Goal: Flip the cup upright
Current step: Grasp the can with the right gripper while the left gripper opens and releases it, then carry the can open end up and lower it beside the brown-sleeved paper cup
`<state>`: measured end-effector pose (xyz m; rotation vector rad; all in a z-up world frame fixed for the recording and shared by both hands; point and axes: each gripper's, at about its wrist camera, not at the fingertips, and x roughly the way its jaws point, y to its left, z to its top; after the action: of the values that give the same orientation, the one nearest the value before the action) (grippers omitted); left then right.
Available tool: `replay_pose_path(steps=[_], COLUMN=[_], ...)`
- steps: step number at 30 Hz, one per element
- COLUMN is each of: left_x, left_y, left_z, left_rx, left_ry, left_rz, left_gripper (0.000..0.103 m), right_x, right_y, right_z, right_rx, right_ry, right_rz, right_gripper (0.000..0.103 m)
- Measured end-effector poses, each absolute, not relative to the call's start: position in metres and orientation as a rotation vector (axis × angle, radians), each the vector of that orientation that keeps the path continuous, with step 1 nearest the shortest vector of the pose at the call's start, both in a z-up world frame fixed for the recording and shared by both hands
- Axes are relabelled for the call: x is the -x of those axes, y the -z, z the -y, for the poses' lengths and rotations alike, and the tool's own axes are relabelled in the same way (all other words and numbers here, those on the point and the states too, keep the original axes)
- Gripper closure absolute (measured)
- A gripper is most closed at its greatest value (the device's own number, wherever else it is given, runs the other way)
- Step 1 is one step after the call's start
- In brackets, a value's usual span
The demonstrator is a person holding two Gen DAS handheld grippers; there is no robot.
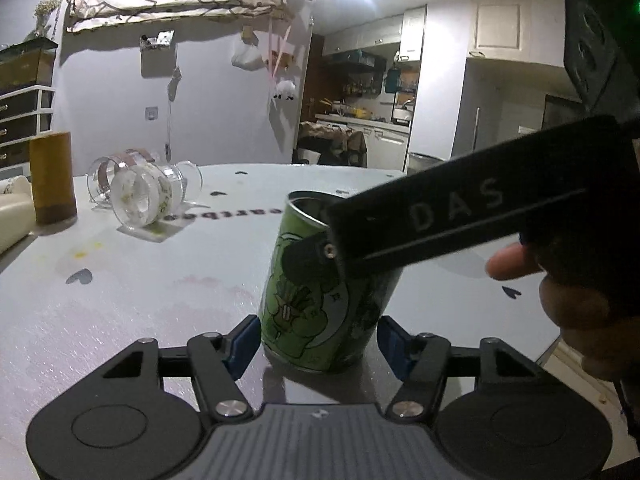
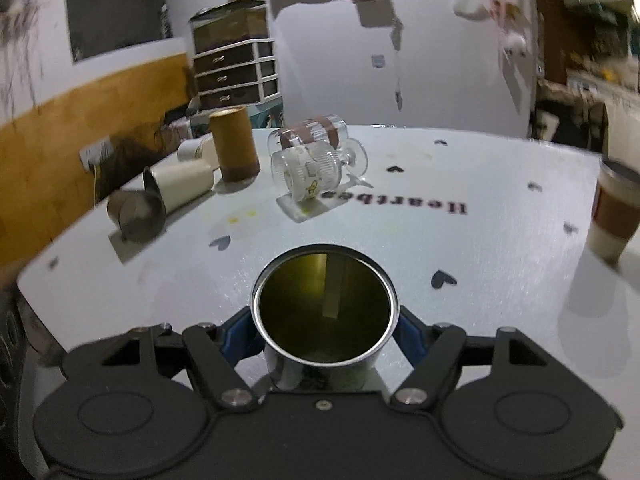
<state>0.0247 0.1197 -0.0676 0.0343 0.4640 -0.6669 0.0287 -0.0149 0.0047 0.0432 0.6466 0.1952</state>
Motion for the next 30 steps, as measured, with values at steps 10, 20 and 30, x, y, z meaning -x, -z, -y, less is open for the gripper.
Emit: replay_pose_path(steps=[10, 20, 30], left_x=[-0.026, -0.03, -0.032], left_y=[0.069, 0.07, 0.068], left_z=[-0.124, -0.13, -0.134], left_rx=[-0.024, -0.017, -0.02], left_ry=[0.645, 0.614, 0.563], left_rz=[-0.468, -0.47, -0.463], left_gripper=[0.038, 0.038, 0.029], right_x=[-0.068, -0.139, -0.19], right_y=[-0.013, -0.023, -0.01], right_z=[0.041, 0.127, 0.15], right_rx=[0.073, 0.038, 0.032], right_ry=[-0.025, 0.267, 0.386], right_rz=[-0.56, -0.522, -0.518], right_gripper=[0.029, 0.029, 0.029])
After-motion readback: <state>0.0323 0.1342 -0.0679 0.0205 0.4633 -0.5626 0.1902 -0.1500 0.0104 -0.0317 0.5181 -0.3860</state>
